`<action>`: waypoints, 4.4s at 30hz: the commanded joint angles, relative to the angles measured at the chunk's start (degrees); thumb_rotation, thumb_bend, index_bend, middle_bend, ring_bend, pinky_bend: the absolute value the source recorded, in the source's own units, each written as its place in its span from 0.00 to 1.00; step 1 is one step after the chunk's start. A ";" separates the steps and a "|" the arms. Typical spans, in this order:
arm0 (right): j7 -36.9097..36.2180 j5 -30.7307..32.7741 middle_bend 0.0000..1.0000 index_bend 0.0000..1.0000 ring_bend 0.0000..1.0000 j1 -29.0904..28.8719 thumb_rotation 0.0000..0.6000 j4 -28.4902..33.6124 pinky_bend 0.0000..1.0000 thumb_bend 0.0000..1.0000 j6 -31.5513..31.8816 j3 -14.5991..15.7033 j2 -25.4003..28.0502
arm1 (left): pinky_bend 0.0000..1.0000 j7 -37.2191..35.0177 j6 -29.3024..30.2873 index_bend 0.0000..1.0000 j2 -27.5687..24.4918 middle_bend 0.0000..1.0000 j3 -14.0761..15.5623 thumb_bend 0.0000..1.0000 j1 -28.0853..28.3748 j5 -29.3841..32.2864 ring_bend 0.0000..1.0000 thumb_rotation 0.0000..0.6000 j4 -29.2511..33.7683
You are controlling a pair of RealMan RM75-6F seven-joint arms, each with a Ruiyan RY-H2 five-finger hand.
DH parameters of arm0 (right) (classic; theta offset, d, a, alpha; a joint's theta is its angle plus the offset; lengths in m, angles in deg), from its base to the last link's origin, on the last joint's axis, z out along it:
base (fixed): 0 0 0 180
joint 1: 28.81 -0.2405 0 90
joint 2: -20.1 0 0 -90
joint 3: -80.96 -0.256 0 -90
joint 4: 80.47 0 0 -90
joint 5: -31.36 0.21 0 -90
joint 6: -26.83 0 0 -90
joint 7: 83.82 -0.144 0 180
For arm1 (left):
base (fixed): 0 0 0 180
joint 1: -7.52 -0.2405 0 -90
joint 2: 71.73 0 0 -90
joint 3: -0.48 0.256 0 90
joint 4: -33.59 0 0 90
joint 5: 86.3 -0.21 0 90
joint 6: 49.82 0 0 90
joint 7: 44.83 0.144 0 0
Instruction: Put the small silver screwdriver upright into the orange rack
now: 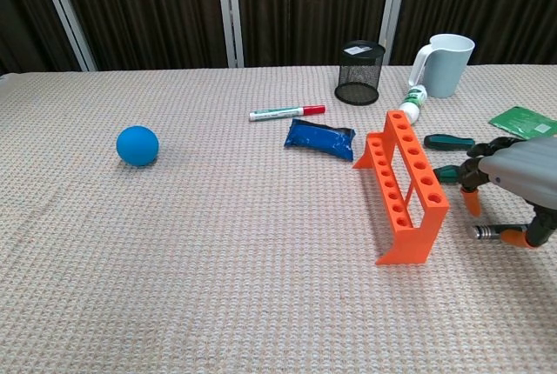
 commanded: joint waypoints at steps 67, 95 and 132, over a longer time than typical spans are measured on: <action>-68.87 -8.20 0.28 0.64 0.06 2.13 1.00 13.08 0.01 0.41 -17.07 -11.61 23.04 | 0.00 0.63 -1.41 0.11 1.01 0.00 1.21 0.19 0.64 0.17 0.00 1.00 0.34; -118.95 -30.31 0.28 0.64 0.07 -0.52 1.00 10.01 0.01 0.45 -14.70 -11.95 31.81 | 0.00 1.49 -2.37 0.11 0.69 0.00 2.01 0.19 0.64 0.16 0.00 1.00 1.56; -114.96 -26.59 0.28 0.64 0.07 -6.52 1.00 11.02 0.01 0.46 -15.34 -6.86 29.84 | 0.00 0.58 -2.63 0.11 1.03 0.00 1.66 0.19 0.65 1.47 0.00 1.00 0.33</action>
